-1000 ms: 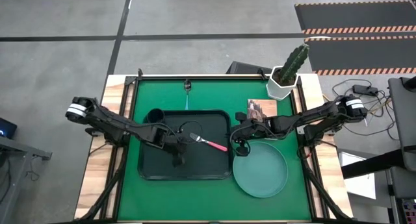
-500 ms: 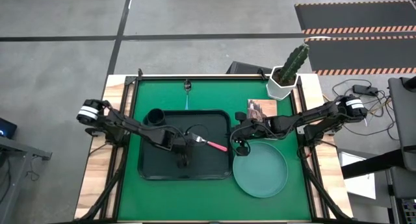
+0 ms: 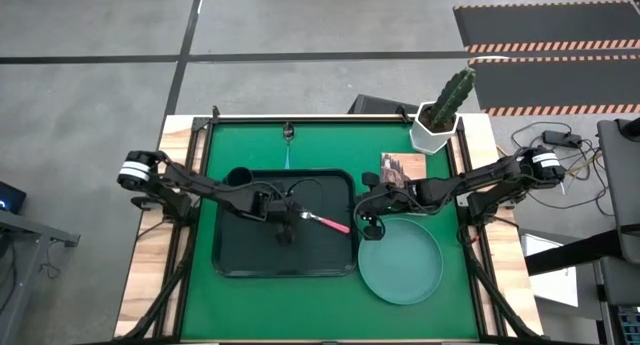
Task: Pick and place plate/cup/fork/spoon on tray
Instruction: Put the pink fork on the black serving tray
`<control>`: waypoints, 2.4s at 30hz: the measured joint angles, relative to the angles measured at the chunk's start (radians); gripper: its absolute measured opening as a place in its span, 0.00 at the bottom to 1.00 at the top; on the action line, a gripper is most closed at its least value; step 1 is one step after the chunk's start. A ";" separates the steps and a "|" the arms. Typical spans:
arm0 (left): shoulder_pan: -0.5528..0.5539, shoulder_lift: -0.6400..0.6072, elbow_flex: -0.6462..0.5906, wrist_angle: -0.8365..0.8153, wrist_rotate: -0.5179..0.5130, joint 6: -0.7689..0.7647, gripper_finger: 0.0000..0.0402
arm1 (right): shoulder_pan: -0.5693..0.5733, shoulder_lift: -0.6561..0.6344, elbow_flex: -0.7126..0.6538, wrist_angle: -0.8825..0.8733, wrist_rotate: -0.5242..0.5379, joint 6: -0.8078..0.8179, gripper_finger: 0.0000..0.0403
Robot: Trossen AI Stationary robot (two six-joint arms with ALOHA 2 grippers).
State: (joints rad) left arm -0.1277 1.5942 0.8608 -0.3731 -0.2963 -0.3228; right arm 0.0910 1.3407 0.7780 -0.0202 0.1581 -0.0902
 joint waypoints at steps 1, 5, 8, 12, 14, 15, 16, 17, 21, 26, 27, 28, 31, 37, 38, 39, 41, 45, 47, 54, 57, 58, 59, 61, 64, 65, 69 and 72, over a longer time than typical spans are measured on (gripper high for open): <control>0.005 0.002 0.000 0.008 0.000 0.007 0.00 | 0.000 0.000 0.000 -0.005 0.000 0.000 0.07; 0.025 0.004 0.000 0.010 -0.002 0.017 0.00 | 0.000 0.000 0.000 -0.007 0.000 0.000 0.07; 0.038 0.004 -0.001 0.008 -0.048 0.024 0.00 | 0.000 0.000 0.000 -0.008 0.000 0.000 0.07; 0.045 0.003 -0.001 0.030 -0.157 0.046 0.00 | 0.000 0.000 0.000 -0.009 0.000 0.000 0.07; 0.045 -0.006 0.001 0.032 -0.192 0.046 0.00 | 0.000 0.000 0.000 -0.011 0.000 0.000 0.07; 0.045 -0.014 0.005 0.033 -0.193 0.048 0.00 | 0.000 0.000 0.000 -0.012 0.000 0.001 0.07; 0.045 -0.021 0.008 0.034 -0.190 0.052 0.00 | 0.000 0.000 0.000 -0.013 0.000 0.002 0.07; 0.044 -0.028 0.010 0.031 -0.179 0.061 0.00 | 0.000 0.000 0.000 -0.017 0.000 0.003 0.07; 0.043 -0.049 0.009 0.003 -0.058 0.077 0.00 | 0.000 0.000 0.000 -0.028 0.000 0.012 0.07; 0.042 -0.056 -0.006 -0.013 0.017 0.077 0.00 | 0.000 -0.001 0.000 -0.028 0.000 0.012 0.07; 0.043 -0.051 -0.007 -0.009 0.017 0.077 0.00 | 0.000 -0.001 0.000 -0.027 0.000 0.011 0.07; 0.046 -0.045 -0.007 0.003 0.017 0.077 0.00 | 0.000 -0.001 0.000 -0.028 0.000 0.011 0.07; 0.052 -0.028 -0.008 0.004 0.016 0.077 0.00 | 0.000 -0.001 0.000 -0.028 0.000 0.011 0.07; 0.056 0.020 -0.008 0.045 -0.001 0.074 0.00 | 0.000 -0.001 0.000 -0.033 0.000 0.010 0.07; 0.057 0.025 -0.008 0.062 -0.013 0.075 0.00 | 0.000 -0.001 0.000 -0.033 0.000 0.010 0.07; 0.059 0.029 -0.008 0.084 -0.029 0.076 0.00 | 0.000 -0.001 0.000 -0.034 0.000 0.011 0.07; 0.065 0.039 -0.008 0.136 -0.068 0.090 0.00 | 0.000 -0.001 0.000 -0.034 0.000 0.011 0.07; 0.082 0.046 0.003 0.251 -0.173 0.165 0.00 | 0.000 -0.001 0.000 -0.034 0.000 0.011 0.07; 0.086 0.044 0.015 0.244 -0.183 0.195 0.00 | 0.000 -0.001 0.000 -0.034 0.000 0.011 0.07; 0.077 -0.032 0.030 0.059 -0.020 0.193 0.00 | 0.000 -0.001 0.000 -0.041 0.000 0.011 0.07; 0.077 -0.038 0.003 0.037 0.045 0.176 0.00 | 0.000 -0.001 0.000 -0.046 0.000 0.024 0.07; 0.077 -0.038 -0.003 0.040 0.053 0.174 0.00 | 0.000 -0.001 0.000 -0.048 0.000 0.026 0.07; 0.077 -0.033 -0.007 0.042 0.053 0.174 0.00 | 0.000 -0.001 0.000 -0.052 0.000 0.027 0.07; 0.079 -0.020 -0.017 0.043 0.053 0.174 0.00 | 0.000 -0.001 0.000 -0.052 0.000 0.027 0.07; 0.087 0.002 -0.018 0.059 0.053 0.174 0.00 | 0.000 -0.001 0.000 -0.052 0.000 0.028 0.07; 0.090 0.007 -0.018 0.062 0.053 0.174 0.00 | 0.000 -0.001 0.000 -0.053 0.000 0.028 0.07; 0.105 0.031 -0.018 0.086 0.046 0.176 0.00 | 0.000 -0.001 0.000 -0.053 0.000 0.030 0.07; 0.119 0.041 -0.017 0.145 -0.033 0.188 0.00 | 0.000 -0.001 0.000 -0.054 0.000 0.030 0.07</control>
State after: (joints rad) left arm -0.0085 1.6351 0.8436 -0.2280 -0.3293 -0.1343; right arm 0.0910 1.3399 0.7776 -0.0738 0.1577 -0.0601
